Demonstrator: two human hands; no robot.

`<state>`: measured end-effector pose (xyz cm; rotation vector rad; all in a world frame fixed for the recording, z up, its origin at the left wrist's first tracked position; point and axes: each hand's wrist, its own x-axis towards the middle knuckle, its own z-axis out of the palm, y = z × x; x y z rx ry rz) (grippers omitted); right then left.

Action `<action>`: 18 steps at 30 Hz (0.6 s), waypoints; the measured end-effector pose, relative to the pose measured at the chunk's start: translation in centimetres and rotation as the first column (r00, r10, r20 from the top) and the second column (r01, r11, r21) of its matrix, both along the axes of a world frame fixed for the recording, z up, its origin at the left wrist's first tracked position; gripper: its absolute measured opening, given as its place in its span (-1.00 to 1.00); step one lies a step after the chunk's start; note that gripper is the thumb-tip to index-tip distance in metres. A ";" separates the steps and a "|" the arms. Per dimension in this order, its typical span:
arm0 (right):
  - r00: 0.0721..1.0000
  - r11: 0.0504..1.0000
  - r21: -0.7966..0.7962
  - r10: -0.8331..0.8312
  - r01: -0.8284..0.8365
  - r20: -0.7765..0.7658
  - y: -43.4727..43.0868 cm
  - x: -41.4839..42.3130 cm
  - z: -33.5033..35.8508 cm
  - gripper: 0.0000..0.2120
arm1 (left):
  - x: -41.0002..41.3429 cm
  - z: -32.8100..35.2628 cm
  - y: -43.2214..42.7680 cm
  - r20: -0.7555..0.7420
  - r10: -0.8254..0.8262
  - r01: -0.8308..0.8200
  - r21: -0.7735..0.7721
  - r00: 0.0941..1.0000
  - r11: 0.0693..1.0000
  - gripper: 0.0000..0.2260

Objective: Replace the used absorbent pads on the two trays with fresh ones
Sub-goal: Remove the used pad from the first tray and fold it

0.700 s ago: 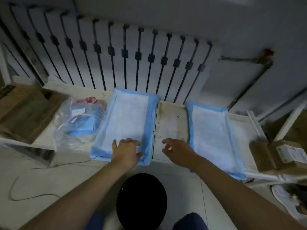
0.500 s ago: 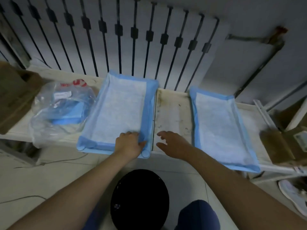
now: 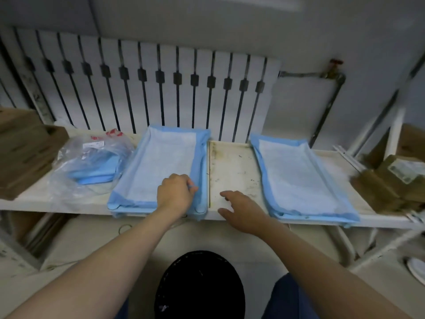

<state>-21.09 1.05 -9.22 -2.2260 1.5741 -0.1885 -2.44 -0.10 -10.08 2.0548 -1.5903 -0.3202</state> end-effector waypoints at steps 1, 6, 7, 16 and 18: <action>1.000 1.000 0.003 -0.007 0.007 -0.006 0.5 -0.2 0.3 -0.50 | -0.1 0.3 0.3 -0.004 0.003 -0.003 0.009 1.000 1.000 -0.90; 1.000 1.000 -0.013 -0.018 0.018 0.005 1.3 -1.1 1.9 -0.52 | -0.3 1.0 1.3 -0.048 0.027 -0.026 0.022 0.999 0.999 -0.92; 0.999 0.999 -0.012 -0.034 0.034 0.026 1.1 -1.1 2.1 -0.53 | -0.2 1.0 1.4 -0.058 0.028 -0.026 0.028 0.998 0.999 -0.92; 0.984 0.997 0.047 -0.067 0.060 0.166 -2.2 2.2 0.2 -0.67 | 0.5 0.2 0.0 -0.174 -0.007 0.021 0.077 0.985 0.997 -0.78; 0.974 0.996 0.058 -0.084 0.074 0.209 -3.2 3.3 0.2 -0.68 | 1.0 0.2 -0.3 -0.184 -0.030 0.044 0.074 0.982 0.996 -0.77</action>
